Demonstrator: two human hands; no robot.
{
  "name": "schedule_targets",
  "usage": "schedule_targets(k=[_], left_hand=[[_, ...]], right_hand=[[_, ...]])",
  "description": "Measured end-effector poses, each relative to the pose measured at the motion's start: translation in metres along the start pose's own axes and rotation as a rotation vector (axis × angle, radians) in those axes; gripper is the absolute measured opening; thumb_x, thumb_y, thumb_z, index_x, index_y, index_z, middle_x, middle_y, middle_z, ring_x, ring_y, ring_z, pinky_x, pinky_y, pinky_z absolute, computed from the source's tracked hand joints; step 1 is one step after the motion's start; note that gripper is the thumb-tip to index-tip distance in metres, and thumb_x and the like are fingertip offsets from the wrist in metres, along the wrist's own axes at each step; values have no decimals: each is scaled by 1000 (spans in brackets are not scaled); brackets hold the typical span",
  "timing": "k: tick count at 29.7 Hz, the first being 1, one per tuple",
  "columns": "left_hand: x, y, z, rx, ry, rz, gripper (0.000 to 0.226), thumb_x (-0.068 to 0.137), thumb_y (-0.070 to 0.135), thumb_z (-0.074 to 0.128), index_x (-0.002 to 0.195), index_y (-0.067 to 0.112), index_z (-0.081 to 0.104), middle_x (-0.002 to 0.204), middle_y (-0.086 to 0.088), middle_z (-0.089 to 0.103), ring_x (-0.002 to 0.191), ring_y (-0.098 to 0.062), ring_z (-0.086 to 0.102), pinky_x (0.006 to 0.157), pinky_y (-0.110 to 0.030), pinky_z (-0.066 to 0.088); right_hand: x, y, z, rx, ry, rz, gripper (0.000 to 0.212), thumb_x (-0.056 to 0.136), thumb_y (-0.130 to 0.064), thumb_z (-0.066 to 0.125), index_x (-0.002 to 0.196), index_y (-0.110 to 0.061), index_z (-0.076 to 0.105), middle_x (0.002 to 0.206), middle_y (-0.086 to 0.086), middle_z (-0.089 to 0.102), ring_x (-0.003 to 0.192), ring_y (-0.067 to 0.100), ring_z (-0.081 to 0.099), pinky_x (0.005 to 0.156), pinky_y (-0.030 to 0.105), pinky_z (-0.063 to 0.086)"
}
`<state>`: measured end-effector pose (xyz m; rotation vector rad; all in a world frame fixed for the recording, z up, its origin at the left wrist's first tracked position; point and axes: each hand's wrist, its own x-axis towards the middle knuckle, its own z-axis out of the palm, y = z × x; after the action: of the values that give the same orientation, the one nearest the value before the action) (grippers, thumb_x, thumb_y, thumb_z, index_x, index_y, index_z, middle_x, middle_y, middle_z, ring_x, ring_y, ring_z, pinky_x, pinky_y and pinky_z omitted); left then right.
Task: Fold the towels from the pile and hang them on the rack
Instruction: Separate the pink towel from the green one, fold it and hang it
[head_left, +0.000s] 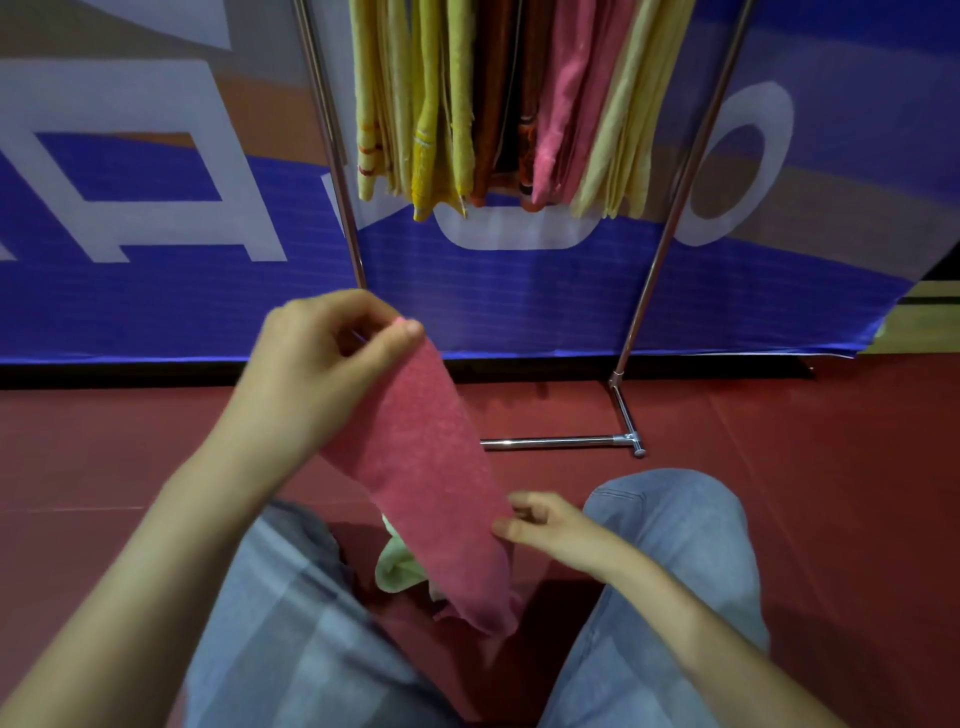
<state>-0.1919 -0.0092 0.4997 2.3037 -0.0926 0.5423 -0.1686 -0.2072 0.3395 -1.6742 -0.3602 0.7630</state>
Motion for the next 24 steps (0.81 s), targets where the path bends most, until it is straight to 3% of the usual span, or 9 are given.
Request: schedule_targets(k=[4, 7, 9, 11, 13, 15, 18, 21, 24], left_hand=[[2, -13, -5, 167, 15, -47, 12, 81, 27, 61, 76, 16, 63, 62, 6, 58, 60, -3, 55, 58, -19, 39], [-4, -32, 5, 275, -201, -150, 14, 84, 24, 59, 85, 10, 63, 78, -9, 64, 79, -27, 60, 68, -29, 40], [-13, -40, 18, 189, -400, -165, 12, 85, 26, 58, 89, 15, 60, 91, -6, 65, 88, -22, 59, 75, -24, 41], [-22, -41, 37, 55, -550, -128, 26, 84, 40, 52, 98, 20, 61, 99, 3, 63, 92, -8, 57, 76, -9, 38], [-29, -36, 54, -66, -657, -96, 32, 83, 47, 47, 99, 25, 62, 100, 8, 64, 91, -1, 56, 80, -8, 39], [-34, -31, 66, -193, -660, -100, 22, 81, 49, 43, 85, 33, 58, 82, 14, 62, 77, 1, 54, 75, -15, 42], [-35, -27, 72, -310, -589, -122, 22, 79, 47, 42, 68, 30, 51, 61, 17, 51, 61, 2, 44, 62, -13, 37], [-36, -26, 74, -350, -597, -97, 43, 75, 58, 43, 62, 17, 48, 59, 10, 40, 55, -2, 36, 55, -18, 33], [-35, -25, 69, -481, -567, -118, 45, 70, 56, 48, 57, 13, 46, 54, 8, 37, 51, -3, 33, 49, -18, 30]], right_hand=[[-1, 4, 0, -58, 76, -20, 30, 88, 1, 49, 70, -23, 53, 53, -28, 59, 57, -16, 49, 63, 5, 37], [-2, -8, 2, -47, 70, -92, 30, 89, -1, 50, 70, -24, 54, 53, -23, 57, 56, -12, 46, 59, 8, 36], [-3, -22, 1, -19, 51, -139, 31, 89, 0, 48, 70, -24, 53, 52, -24, 57, 54, -12, 46, 56, 6, 36], [-3, -37, 0, -8, 12, -179, 31, 89, 1, 47, 72, -23, 54, 53, -24, 58, 54, -11, 48, 55, 6, 37], [-4, -51, 1, -12, -39, -216, 27, 88, -1, 50, 77, -24, 57, 59, -22, 61, 59, -11, 50, 59, 5, 38], [-6, -57, 0, 0, -55, -244, 12, 83, -13, 56, 82, -24, 62, 67, -17, 61, 66, -9, 52, 65, 6, 40], [-11, -61, -7, 97, -48, -242, 15, 78, -19, 54, 88, -21, 64, 75, -14, 67, 76, -4, 58, 74, 10, 46], [-16, -62, -11, 135, -76, -209, 21, 77, -18, 54, 94, -17, 65, 78, -12, 69, 79, -1, 61, 76, 12, 48], [-17, -63, -9, 158, -122, -186, 28, 77, -19, 57, 104, -11, 63, 80, -10, 69, 79, 0, 61, 74, 12, 48]])
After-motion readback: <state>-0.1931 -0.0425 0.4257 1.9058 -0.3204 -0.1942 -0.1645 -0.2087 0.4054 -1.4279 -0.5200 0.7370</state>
